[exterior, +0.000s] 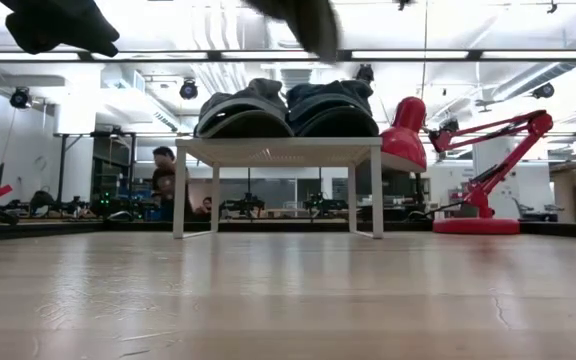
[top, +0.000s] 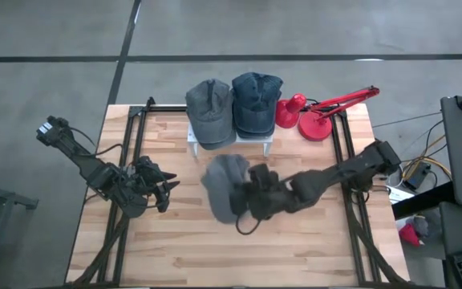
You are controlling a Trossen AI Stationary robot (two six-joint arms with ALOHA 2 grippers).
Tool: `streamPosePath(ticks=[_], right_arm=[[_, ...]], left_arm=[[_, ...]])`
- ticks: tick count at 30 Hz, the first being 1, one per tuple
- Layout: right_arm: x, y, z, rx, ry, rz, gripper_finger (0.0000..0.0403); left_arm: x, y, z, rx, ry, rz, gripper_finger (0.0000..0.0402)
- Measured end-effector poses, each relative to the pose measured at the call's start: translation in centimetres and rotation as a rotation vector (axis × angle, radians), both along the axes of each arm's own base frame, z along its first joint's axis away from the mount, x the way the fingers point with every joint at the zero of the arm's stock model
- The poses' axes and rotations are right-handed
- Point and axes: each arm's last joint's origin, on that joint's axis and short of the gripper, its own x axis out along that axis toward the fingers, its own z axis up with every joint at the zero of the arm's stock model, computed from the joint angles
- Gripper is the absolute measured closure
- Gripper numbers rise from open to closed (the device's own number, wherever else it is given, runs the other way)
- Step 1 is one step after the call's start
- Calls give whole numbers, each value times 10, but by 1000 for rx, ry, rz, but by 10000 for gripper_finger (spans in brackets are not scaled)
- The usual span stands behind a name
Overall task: Pick & Place hat
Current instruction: Stack the gray cap on the stacked gray caps on the shelf
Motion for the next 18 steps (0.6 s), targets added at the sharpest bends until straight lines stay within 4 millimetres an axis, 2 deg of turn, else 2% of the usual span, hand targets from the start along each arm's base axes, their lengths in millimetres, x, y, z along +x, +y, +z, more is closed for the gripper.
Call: streamPosePath(ticks=[5, 9, 13, 18], right_arm=[[8, -20, 53, -155, -90, -2, 391], [16, -45, 84, -231, -123, -21, 391], [23, -75, 107, -283, -142, -68, 391], [32, -108, 125, -338, -150, -111, 391]], left_arm=[[0, 0, 0, 0, 0, -1, 275], [0, 0, 0, 2, 1, -1, 275], [0, 0, 0, 4, 1, 0, 275], [0, 1, 1, 53, -12, 18, 275]])
